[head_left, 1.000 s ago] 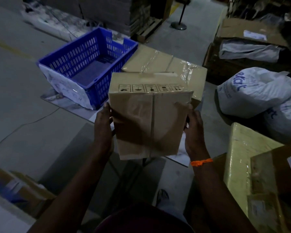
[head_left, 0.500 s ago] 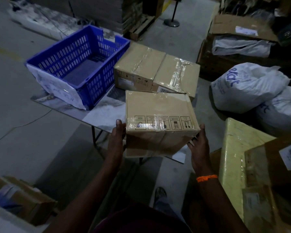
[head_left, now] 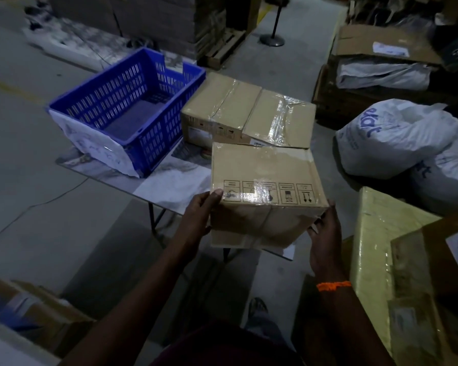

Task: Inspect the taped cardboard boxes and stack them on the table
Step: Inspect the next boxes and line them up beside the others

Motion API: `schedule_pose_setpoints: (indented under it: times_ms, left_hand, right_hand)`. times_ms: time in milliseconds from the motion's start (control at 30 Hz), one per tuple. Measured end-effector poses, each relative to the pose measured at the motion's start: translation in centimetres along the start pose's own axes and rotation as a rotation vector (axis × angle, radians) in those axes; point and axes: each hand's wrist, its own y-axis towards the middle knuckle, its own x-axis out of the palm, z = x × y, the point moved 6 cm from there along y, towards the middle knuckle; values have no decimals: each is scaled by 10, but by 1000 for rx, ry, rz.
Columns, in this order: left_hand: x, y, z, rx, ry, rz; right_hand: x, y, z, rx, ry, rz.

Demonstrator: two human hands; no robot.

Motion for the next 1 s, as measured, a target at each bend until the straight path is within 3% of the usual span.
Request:
schedule_pose_setpoints:
  times_ms: [167, 300, 367, 433, 500, 600, 700, 800, 1000]
  left_hand:
    - [1, 12, -7, -39, -87, -62]
    - [-43, 25, 3, 36, -75, -1]
    - [-83, 24, 20, 171, 26, 196]
    - [-115, 15, 44, 400, 316, 376]
    - [-120, 7, 60, 573, 505, 360]
    - [-109, 0, 71, 663, 527, 239]
    - [-120, 4, 67, 570, 444, 257]
    - [-132, 9, 57, 414, 376, 315]
    - [-132, 1, 61, 293, 309, 315]
  right_hand:
    - [-3, -4, -45, -182, -115, 7]
    - [24, -18, -53, -349, -200, -134]
    - [41, -22, -47, -400, -258, -209]
    - [57, -21, -38, -411, -325, -267]
    - [67, -17, -22, -384, -449, -280]
    - [69, -9, 2, -310, -661, -208]
    - [65, -4, 20, -116, -681, -189]
    - [69, -7, 29, 65, -483, -227]
    - [77, -26, 27, -21, -267, -302]
